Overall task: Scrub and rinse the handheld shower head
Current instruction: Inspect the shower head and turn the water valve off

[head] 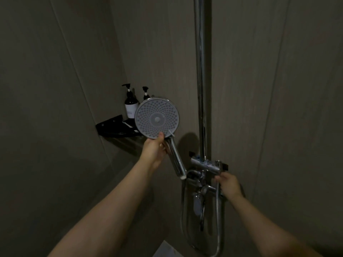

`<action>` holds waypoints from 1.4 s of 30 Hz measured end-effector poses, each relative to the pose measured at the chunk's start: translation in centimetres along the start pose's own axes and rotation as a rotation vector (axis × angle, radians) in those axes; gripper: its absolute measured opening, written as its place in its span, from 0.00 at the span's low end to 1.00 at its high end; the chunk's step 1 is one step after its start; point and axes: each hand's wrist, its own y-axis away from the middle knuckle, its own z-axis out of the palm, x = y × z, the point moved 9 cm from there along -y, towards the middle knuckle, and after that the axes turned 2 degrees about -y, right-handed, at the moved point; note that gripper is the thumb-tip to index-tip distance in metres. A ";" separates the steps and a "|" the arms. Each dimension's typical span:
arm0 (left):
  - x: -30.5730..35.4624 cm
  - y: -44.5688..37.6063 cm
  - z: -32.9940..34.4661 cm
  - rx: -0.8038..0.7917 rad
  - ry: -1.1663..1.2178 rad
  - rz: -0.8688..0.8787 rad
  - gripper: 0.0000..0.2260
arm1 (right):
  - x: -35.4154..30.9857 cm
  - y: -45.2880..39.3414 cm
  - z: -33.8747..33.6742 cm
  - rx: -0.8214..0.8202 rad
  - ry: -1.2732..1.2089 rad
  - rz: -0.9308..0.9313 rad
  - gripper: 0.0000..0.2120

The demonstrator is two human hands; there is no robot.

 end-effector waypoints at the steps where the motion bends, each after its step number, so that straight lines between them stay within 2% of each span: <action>1: -0.1 0.1 -0.2 0.002 -0.015 0.003 0.08 | -0.2 0.2 -0.2 0.030 -0.029 -0.007 0.13; 4: -0.4 0.4 -0.9 0.000 -0.048 -0.001 0.10 | 0.2 0.8 -0.2 0.057 -0.127 -0.005 0.11; 6: -0.5 0.7 -1.3 -0.003 -0.040 -0.005 0.12 | -0.2 1.4 -0.2 0.060 -0.272 0.005 0.04; 8: -0.7 1.0 -1.7 0.005 -0.012 -0.014 0.15 | -1.5 1.6 0.3 0.013 -0.403 -0.003 0.13; 9: -0.8 1.1 -1.9 0.016 -0.007 -0.018 0.16 | -2.0 1.6 0.6 -0.013 -0.405 0.004 0.14; 11: -1.1 1.2 -2.1 0.033 -0.013 -0.025 0.17 | -2.2 1.1 1.1 -0.019 -0.356 0.047 0.13; 14: -1.4 1.3 -2.0 0.047 -0.017 -0.035 0.17 | -2.2 -0.5 0.7 0.094 -0.298 0.071 0.14; 18: -1.6 1.3 -2.0 0.074 0.001 -0.041 0.17 | -5.9 -1.3 -1.3 0.193 -0.085 -0.081 0.13; 21: -1.5 1.2 -1.9 0.069 0.051 -0.033 0.17 | -9.7 1.0 -3.0 0.228 -0.051 -0.202 0.11; 24: -0.3 0.9 -2.4 0.060 0.067 -0.007 0.14 | -12.4 4.1 -1.1 0.021 -0.075 -0.301 0.12; 27: 2.5 1.1 -3.1 0.060 0.111 0.034 0.10 | -13.8 6.8 2.6 -0.143 -0.082 -0.332 0.07; 32: 10.2 1.8 -6.3 0.127 0.120 0.159 0.09 | -16.7 10.2 8.3 -0.296 -0.126 -0.398 0.14; 37: 17.2 4.1 -9.7 0.163 0.187 0.252 0.13 | -19.7 12.9 14.8 -0.428 0.020 -0.486 0.09; 42: 19.9 6.2 -13.5 0.208 0.274 0.315 0.13 | -22.0 16.7 20.6 -0.587 0.134 -0.609 0.08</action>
